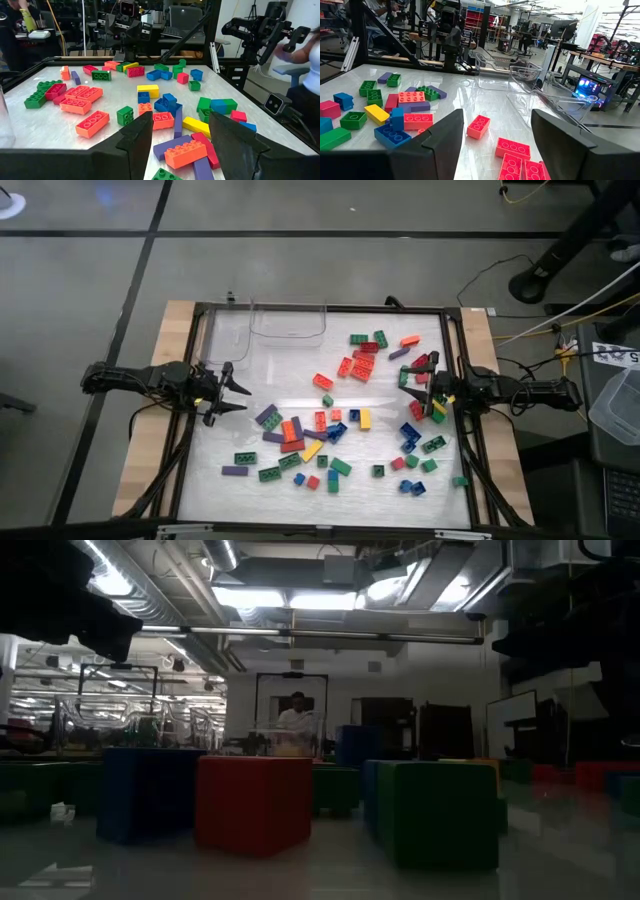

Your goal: Sort blocks by size

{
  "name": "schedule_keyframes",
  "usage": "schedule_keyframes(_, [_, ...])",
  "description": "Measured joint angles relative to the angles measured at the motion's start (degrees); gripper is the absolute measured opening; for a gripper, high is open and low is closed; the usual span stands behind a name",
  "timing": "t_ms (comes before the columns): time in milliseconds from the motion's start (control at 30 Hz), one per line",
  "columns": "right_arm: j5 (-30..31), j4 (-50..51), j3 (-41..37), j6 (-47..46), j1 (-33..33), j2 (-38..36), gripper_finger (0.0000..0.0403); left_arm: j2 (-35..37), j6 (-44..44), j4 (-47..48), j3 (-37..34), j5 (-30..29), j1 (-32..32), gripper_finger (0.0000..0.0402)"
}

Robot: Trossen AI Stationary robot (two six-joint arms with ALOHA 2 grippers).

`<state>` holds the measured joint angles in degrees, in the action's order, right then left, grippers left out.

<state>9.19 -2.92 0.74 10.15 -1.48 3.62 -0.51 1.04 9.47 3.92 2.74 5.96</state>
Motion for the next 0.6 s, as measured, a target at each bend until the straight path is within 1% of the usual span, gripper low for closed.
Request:
schedule_keyframes(100, [0.02,-0.02,0.01,0.72,0.00,0.00,0.0234,-0.02,0.02,0.00,0.00,-0.02,0.00,0.0182])
schedule_keyframes(200, [0.83,-0.17,-0.01,7.14,0.00,0.00,0.0234,-0.01,0.01,0.00,-0.01,-0.01,0.02,0.0182])
schedule_keyframes(267, [0.80,-0.17,-0.01,9.78,0.00,-0.01,0.0234,0.00,0.00,0.00,0.00,-0.02,0.00,0.0182])
schedule_keyframes(600, [0.20,-0.24,-0.01,9.15,0.00,-0.01,0.0234,0.00,0.02,0.00,0.00,0.00,0.00,0.0182])
